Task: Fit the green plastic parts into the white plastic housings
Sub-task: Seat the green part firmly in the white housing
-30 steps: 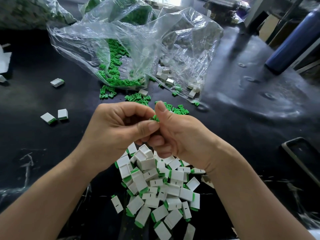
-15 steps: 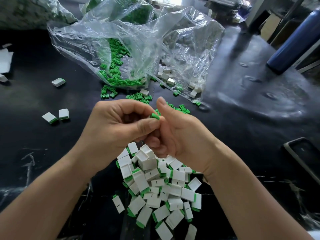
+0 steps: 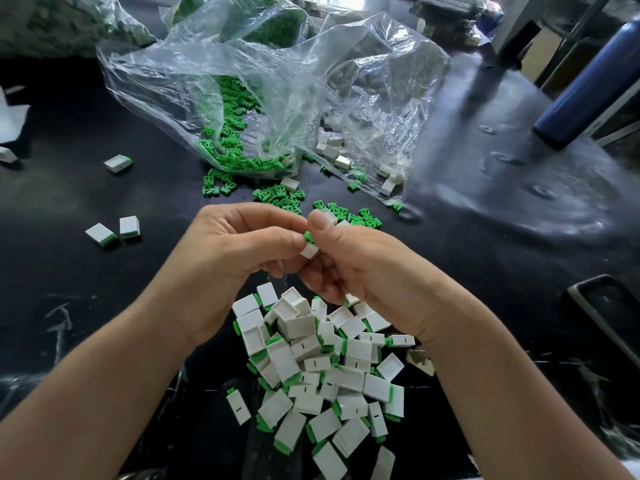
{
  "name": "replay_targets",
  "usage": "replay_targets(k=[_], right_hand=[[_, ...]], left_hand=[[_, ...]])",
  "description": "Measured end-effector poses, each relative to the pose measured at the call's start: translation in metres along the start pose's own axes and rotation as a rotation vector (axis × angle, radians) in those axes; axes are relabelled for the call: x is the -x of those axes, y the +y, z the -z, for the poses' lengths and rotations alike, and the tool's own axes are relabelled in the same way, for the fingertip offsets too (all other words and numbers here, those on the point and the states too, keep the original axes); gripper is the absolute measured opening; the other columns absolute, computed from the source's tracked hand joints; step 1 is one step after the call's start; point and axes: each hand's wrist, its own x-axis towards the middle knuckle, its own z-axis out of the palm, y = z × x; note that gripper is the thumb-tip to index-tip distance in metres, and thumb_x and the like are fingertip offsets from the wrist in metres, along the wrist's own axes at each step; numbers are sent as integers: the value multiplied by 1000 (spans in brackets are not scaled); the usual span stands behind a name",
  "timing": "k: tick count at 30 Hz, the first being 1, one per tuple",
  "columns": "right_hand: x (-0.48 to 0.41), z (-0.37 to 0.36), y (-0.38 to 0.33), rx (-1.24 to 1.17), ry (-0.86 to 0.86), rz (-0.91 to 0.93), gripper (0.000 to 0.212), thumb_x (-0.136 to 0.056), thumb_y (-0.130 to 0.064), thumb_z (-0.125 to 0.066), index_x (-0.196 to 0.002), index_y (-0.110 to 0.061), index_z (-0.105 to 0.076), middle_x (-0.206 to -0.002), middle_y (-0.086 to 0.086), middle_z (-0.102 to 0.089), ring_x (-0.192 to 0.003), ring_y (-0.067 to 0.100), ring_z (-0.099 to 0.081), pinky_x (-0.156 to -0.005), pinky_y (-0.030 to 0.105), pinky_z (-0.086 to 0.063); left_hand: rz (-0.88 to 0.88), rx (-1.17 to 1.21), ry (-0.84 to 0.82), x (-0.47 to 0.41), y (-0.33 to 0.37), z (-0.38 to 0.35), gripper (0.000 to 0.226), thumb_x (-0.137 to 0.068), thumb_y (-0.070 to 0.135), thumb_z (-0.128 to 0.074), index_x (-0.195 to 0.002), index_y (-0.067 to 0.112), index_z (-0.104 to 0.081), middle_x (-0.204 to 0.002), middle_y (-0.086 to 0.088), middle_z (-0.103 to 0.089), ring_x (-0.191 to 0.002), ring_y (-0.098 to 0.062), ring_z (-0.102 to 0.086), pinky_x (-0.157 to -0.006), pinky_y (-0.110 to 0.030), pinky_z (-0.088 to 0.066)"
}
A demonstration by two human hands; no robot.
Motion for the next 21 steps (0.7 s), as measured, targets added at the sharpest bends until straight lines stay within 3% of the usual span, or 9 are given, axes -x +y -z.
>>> replay_targets(k=[4,7,12,16,21], right_hand=[[1,1,2,78,14,-2,43,-90,-43,-36,-82,-8,-60,-67,0,-50,-58,10,-41,-55,23,-32],[-1,-1,4,103,42,-2,50,-96,-34,-35,-109,9,-57,-74,7,-46,-59,10,-38,-54,20,-32],[-1,-10,3,79,86,63,36,-99,-30,-33,-117,-16,-60,-78,5,-43,-60,6,-35,-54,15,-32],[-3,-11,6,173,159,35,41,-99,-32,-33,-116,-7,-61,-78,0,-47,-64,7,-39,-62,20,-32],[-5,-14,6,155,186,24,42,-99,-33,-34,-117,-6,-60,-73,-4,-46,-61,5,-39,-61,19,-30]], left_hand=[[7,81,-84,1,3,-2,17,-65,1,-57,-73,0,-72,-61,-20,-66,-53,-30,-65,-54,-26,-53],[7,112,-74,1,2,-1,18,-66,0,-57,-73,1,-73,-65,-26,-66,-55,-35,-66,-54,-27,-54],[-20,125,-13,0,-1,-5,19,-65,-2,-55,-67,4,-73,-62,-23,-66,-52,-32,-65,-53,-27,-53],[-22,141,27,0,-1,-8,23,-63,-4,-53,-64,6,-74,-58,-15,-67,-48,-23,-64,-50,-20,-51],[22,159,102,1,-2,-11,17,-57,-3,-54,-57,1,-70,-58,-13,-66,-45,-21,-61,-47,-21,-50]])
